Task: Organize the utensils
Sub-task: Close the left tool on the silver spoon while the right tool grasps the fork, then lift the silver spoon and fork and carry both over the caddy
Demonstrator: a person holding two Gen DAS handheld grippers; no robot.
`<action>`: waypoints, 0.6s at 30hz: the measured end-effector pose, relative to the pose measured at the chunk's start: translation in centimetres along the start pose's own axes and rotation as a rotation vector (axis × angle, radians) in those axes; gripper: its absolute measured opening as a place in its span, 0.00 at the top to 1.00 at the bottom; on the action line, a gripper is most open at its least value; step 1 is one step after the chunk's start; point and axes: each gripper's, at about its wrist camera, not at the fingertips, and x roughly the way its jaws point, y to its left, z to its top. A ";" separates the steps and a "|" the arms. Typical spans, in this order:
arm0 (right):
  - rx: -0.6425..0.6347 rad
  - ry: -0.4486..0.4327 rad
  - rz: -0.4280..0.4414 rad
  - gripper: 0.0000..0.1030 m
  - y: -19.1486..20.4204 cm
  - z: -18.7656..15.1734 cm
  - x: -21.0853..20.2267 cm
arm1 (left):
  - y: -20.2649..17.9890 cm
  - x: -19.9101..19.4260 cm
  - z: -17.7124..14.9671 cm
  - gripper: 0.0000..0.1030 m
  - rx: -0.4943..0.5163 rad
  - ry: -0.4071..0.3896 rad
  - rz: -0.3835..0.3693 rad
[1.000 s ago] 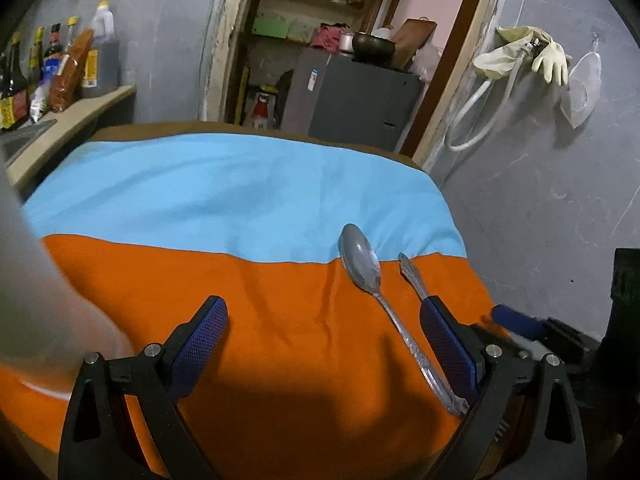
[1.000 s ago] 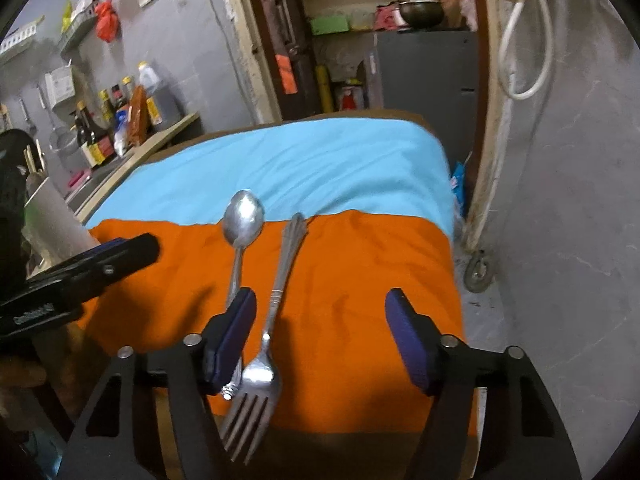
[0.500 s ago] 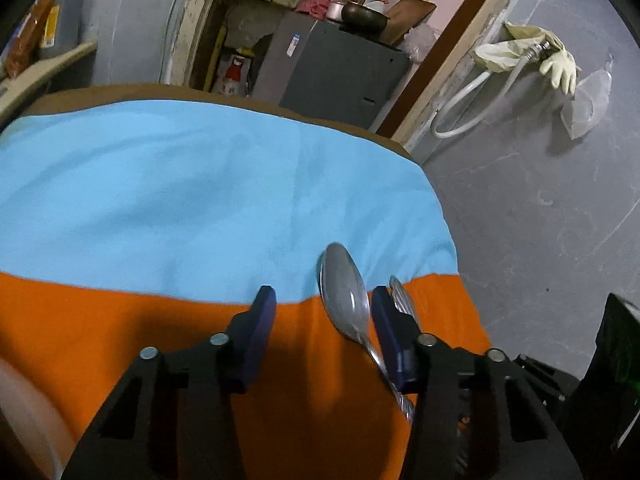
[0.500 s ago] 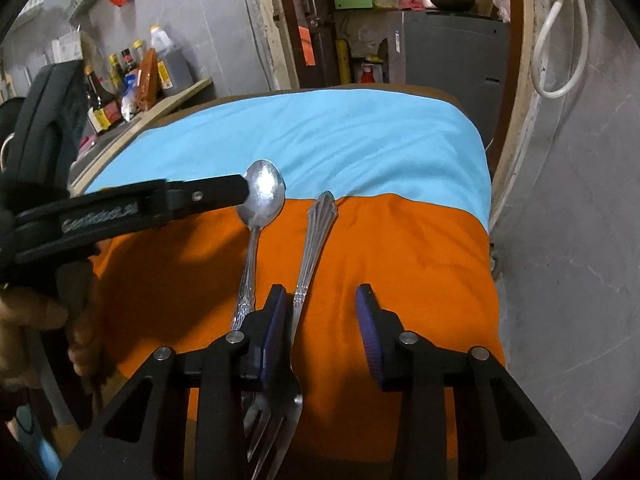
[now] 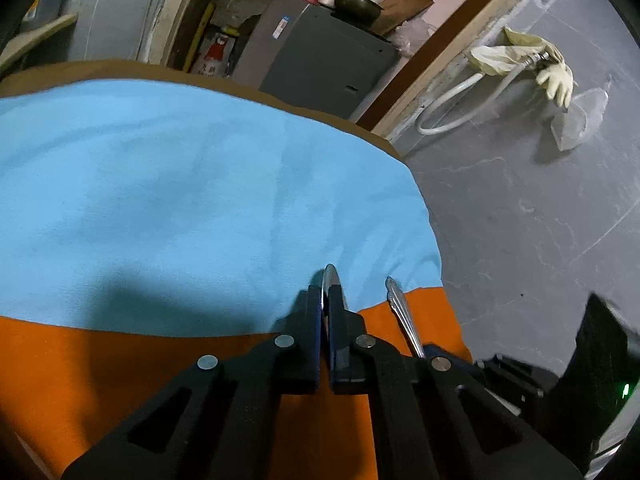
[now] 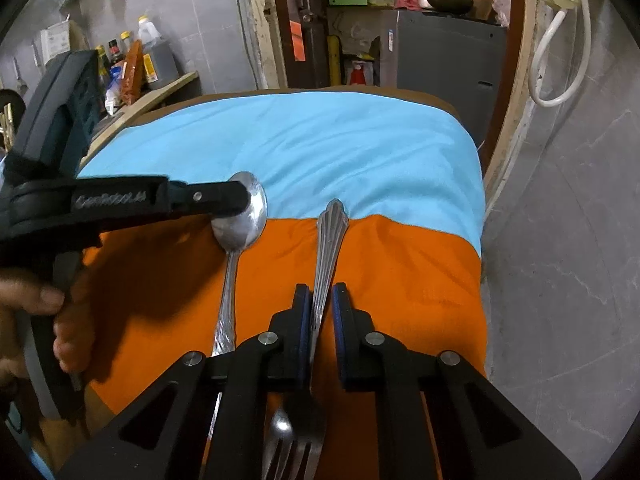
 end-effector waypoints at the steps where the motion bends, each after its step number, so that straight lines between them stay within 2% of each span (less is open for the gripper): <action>1: 0.002 0.003 0.003 0.90 -0.1 0.3 0.2 | -0.4 -0.2 -0.1 1.00 0.016 -0.009 0.012; 8: 0.020 0.027 0.021 0.85 -0.4 1.7 1.5 | -2.6 -2.4 -1.4 0.99 0.115 -0.097 0.084; 13: -0.004 0.026 -0.009 0.89 0.1 1.7 1.5 | -4.1 -3.7 -2.5 1.00 0.154 -0.171 0.121; 16: 0.012 -0.001 0.005 0.90 -0.2 1.3 0.8 | -5.0 -4.5 -3.2 1.00 0.171 -0.216 0.130; 18: 0.013 -0.055 0.009 0.90 -0.2 1.0 -0.3 | -5.4 -5.4 -3.8 1.00 0.189 -0.256 0.137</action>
